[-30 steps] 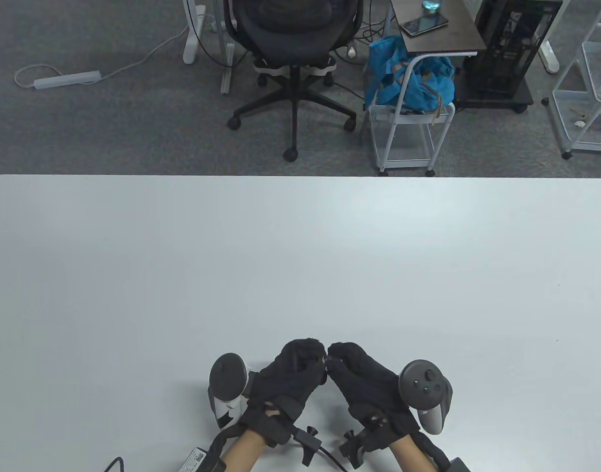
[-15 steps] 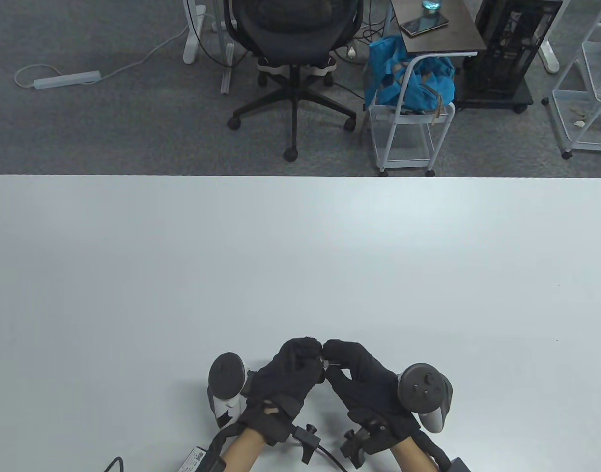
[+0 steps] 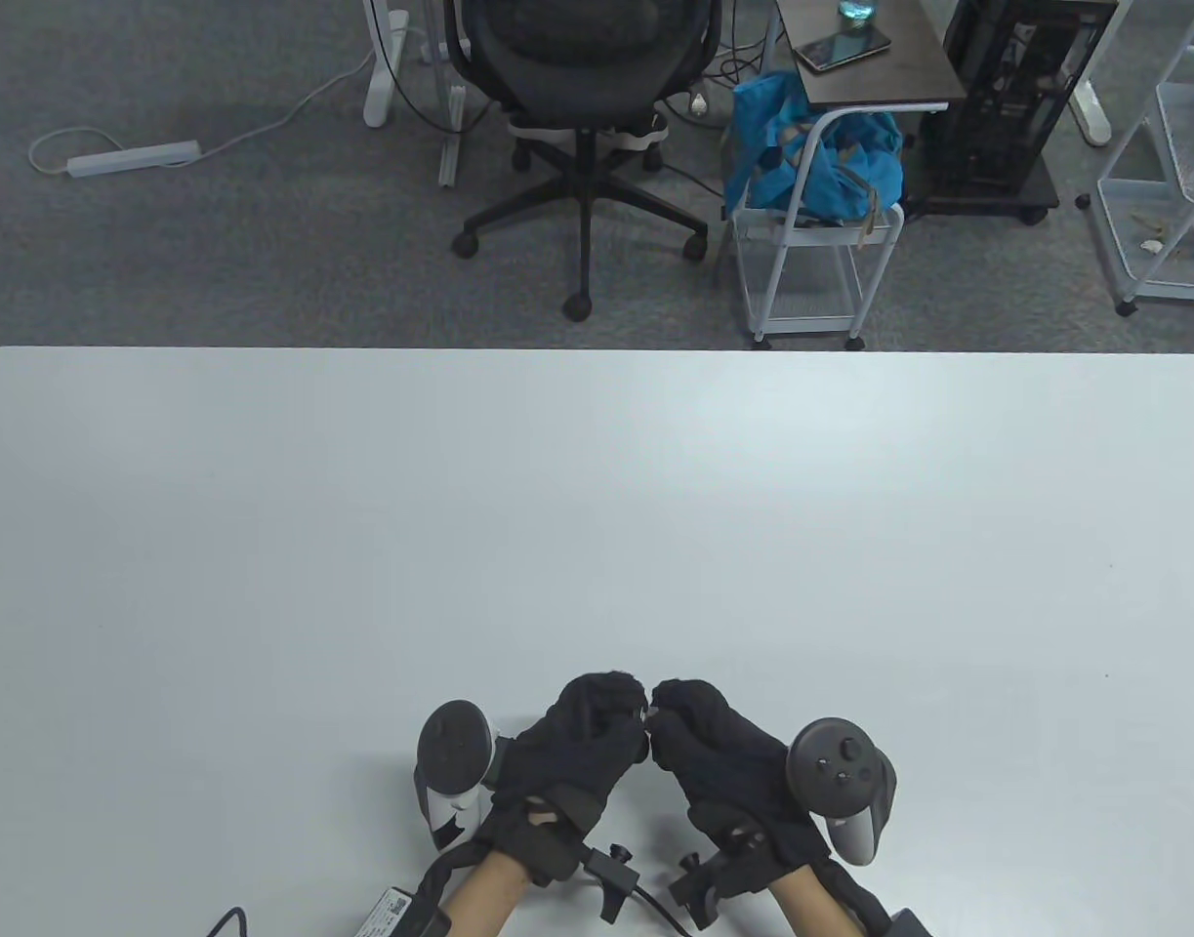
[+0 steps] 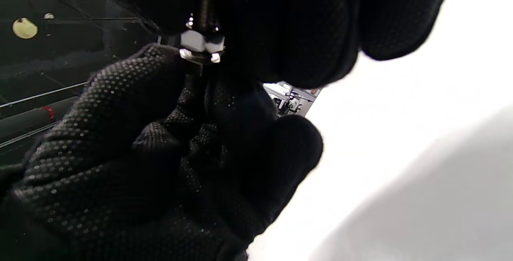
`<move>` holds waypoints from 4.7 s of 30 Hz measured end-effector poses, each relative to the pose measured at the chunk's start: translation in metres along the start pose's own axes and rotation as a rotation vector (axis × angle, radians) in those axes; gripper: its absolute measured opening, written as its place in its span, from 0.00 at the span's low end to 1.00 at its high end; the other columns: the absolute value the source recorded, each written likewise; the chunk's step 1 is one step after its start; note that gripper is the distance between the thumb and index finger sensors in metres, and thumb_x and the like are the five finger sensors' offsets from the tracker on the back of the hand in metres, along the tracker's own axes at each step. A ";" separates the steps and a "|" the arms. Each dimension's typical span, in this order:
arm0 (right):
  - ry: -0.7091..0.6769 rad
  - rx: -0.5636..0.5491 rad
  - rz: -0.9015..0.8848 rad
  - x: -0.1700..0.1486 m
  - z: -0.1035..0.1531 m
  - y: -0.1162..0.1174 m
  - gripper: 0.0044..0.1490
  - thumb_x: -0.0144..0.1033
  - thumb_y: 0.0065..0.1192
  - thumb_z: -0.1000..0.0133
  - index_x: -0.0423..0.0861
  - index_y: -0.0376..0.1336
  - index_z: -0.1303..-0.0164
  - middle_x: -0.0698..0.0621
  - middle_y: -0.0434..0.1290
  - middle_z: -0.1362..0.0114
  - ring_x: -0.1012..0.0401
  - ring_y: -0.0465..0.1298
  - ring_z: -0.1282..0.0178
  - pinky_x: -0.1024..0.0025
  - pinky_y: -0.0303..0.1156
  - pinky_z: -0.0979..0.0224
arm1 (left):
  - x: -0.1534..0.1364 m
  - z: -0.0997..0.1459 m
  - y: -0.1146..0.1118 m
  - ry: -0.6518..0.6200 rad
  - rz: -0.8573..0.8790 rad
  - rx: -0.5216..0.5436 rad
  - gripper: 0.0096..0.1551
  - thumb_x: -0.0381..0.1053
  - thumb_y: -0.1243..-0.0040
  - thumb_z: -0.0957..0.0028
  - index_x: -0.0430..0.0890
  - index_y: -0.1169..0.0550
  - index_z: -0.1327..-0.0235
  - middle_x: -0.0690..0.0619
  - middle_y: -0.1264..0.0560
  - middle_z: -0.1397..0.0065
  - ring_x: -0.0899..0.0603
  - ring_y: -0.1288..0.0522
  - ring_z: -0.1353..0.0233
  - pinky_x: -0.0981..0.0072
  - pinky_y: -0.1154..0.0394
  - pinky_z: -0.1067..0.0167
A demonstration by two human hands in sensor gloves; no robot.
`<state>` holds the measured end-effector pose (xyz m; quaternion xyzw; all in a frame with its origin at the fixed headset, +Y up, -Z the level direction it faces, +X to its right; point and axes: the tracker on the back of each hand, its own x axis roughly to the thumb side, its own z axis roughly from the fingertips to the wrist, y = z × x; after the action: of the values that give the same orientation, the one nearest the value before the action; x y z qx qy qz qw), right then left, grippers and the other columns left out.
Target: Unscrew nut from screw
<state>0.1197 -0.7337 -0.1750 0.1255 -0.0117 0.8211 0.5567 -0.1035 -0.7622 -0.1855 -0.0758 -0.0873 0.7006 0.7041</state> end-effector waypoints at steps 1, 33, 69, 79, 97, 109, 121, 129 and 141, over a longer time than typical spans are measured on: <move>-0.005 0.006 -0.001 0.001 0.000 0.000 0.35 0.47 0.60 0.40 0.38 0.62 0.30 0.47 0.78 0.45 0.49 0.80 0.51 0.41 0.74 0.38 | 0.000 0.000 0.000 0.002 0.005 -0.001 0.27 0.53 0.32 0.49 0.51 0.24 0.37 0.42 0.21 0.38 0.44 0.17 0.50 0.39 0.22 0.42; -0.044 0.046 -0.079 0.005 0.001 0.001 0.38 0.43 0.64 0.41 0.47 0.57 0.21 0.39 0.63 0.23 0.40 0.67 0.28 0.34 0.63 0.28 | -0.001 0.000 0.001 0.014 0.030 0.006 0.27 0.53 0.32 0.49 0.51 0.24 0.37 0.42 0.21 0.38 0.44 0.17 0.50 0.40 0.22 0.42; 0.029 -0.014 -0.030 -0.003 0.001 0.001 0.36 0.51 0.58 0.40 0.37 0.65 0.32 0.43 0.79 0.44 0.45 0.79 0.49 0.38 0.72 0.37 | -0.003 -0.002 0.000 0.016 0.018 -0.025 0.26 0.53 0.32 0.49 0.52 0.24 0.37 0.42 0.21 0.37 0.44 0.17 0.50 0.39 0.22 0.42; -0.046 -0.010 -0.011 0.003 0.001 -0.001 0.33 0.42 0.65 0.42 0.41 0.63 0.29 0.45 0.77 0.42 0.48 0.79 0.47 0.41 0.73 0.35 | -0.005 -0.003 0.001 0.025 0.035 -0.057 0.26 0.53 0.32 0.48 0.51 0.23 0.36 0.42 0.20 0.38 0.44 0.17 0.51 0.39 0.22 0.43; -0.018 -0.027 0.017 0.001 0.002 -0.001 0.34 0.49 0.60 0.41 0.37 0.66 0.34 0.44 0.79 0.45 0.48 0.80 0.51 0.40 0.74 0.39 | -0.003 -0.002 0.002 0.011 0.044 -0.023 0.26 0.53 0.32 0.49 0.51 0.23 0.37 0.42 0.21 0.38 0.44 0.17 0.51 0.39 0.22 0.43; -0.083 0.012 0.001 0.007 0.000 -0.001 0.31 0.37 0.67 0.42 0.51 0.62 0.27 0.43 0.69 0.29 0.45 0.73 0.34 0.38 0.69 0.30 | -0.002 -0.003 0.004 0.013 0.043 -0.015 0.26 0.53 0.32 0.49 0.52 0.24 0.37 0.42 0.21 0.38 0.44 0.17 0.50 0.39 0.22 0.42; 0.001 -0.042 -0.034 -0.003 0.000 -0.003 0.41 0.54 0.58 0.40 0.39 0.61 0.25 0.39 0.74 0.35 0.42 0.76 0.41 0.35 0.69 0.35 | -0.002 -0.003 0.005 0.005 0.029 -0.020 0.26 0.53 0.32 0.49 0.51 0.24 0.37 0.42 0.21 0.38 0.44 0.17 0.50 0.39 0.22 0.42; -0.034 -0.029 -0.005 0.002 -0.001 0.000 0.33 0.45 0.62 0.41 0.40 0.63 0.30 0.47 0.78 0.44 0.49 0.80 0.49 0.41 0.74 0.37 | -0.003 -0.004 0.004 0.012 0.012 -0.026 0.26 0.52 0.32 0.49 0.51 0.24 0.37 0.42 0.21 0.37 0.44 0.17 0.50 0.39 0.22 0.42; -0.053 -0.015 -0.019 0.004 -0.001 0.000 0.31 0.41 0.65 0.41 0.49 0.63 0.27 0.43 0.71 0.31 0.45 0.75 0.37 0.39 0.69 0.31 | -0.002 -0.005 0.004 0.015 0.016 -0.016 0.26 0.52 0.32 0.49 0.51 0.23 0.37 0.42 0.21 0.38 0.44 0.17 0.50 0.39 0.22 0.42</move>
<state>0.1183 -0.7297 -0.1746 0.1432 -0.0314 0.8121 0.5648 -0.1066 -0.7642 -0.1911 -0.0874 -0.0870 0.7048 0.6986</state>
